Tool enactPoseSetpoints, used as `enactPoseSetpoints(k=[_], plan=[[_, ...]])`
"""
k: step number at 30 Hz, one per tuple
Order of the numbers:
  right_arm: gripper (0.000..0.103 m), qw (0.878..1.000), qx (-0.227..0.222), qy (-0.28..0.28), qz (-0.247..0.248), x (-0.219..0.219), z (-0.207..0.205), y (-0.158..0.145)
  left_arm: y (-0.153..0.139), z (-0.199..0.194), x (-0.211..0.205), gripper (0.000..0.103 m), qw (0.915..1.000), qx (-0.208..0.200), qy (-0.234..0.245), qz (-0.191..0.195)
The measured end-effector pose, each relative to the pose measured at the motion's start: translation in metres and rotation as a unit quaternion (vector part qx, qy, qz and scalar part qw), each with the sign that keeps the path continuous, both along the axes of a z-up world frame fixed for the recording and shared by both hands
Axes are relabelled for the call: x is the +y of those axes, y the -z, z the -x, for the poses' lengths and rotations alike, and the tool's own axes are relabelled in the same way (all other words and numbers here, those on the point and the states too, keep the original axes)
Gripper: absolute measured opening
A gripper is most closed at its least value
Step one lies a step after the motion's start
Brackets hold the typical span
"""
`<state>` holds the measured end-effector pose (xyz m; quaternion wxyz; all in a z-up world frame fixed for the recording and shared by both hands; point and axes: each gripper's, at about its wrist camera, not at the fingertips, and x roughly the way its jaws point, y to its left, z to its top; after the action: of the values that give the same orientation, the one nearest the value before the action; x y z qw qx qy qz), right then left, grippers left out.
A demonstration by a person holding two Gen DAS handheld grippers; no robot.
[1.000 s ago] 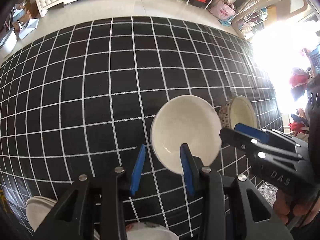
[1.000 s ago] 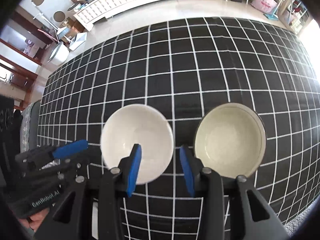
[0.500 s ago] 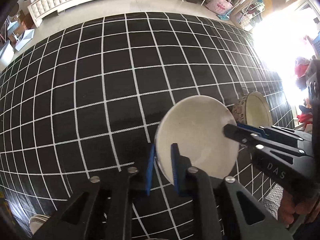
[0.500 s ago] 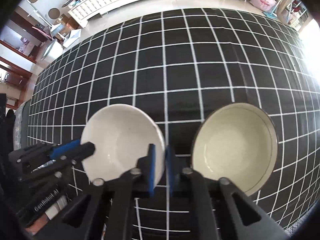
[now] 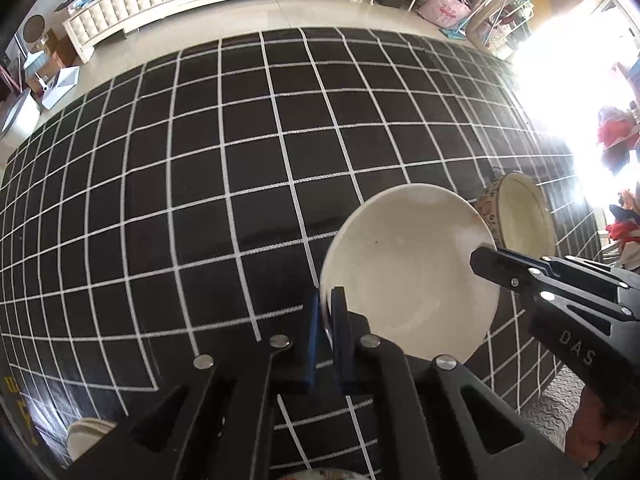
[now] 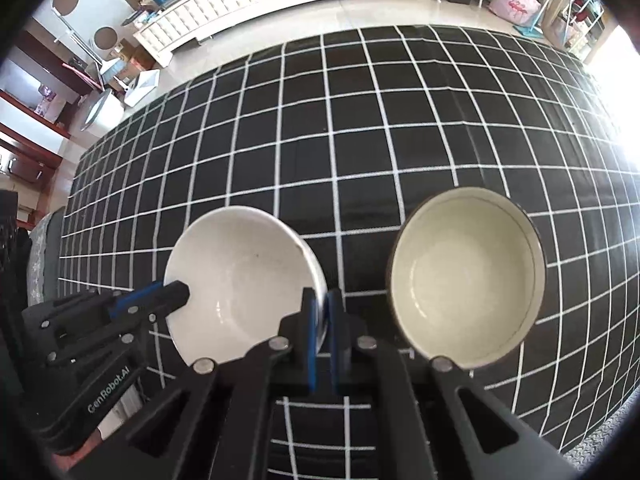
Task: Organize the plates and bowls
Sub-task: 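Lift the cream bowl and carry it over the white bowl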
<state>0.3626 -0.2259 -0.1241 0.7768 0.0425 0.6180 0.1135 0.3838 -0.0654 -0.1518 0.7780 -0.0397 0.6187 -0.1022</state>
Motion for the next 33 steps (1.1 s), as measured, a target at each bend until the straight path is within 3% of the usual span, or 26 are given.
enactPoseSetpoints(k=[15,26,33], plan=[[0.008,0.999,-0.032,-0.020,-0.028,0.030,0.062,-0.056,-0.080,0.097,0.038,0.005,0.9987,-0.048,-0.013,-0.006],[0.008,0.998,-0.009,-0.035,-0.043,0.067,0.099,-0.040,-0.079,0.162,0.075,0.005,0.9986,-0.039,-0.033,-0.011],[0.008,0.998,0.013,-0.038,-0.044,0.072,0.121,-0.026,-0.068,0.186,0.070,0.005,0.9989,-0.024,-0.035,-0.019]])
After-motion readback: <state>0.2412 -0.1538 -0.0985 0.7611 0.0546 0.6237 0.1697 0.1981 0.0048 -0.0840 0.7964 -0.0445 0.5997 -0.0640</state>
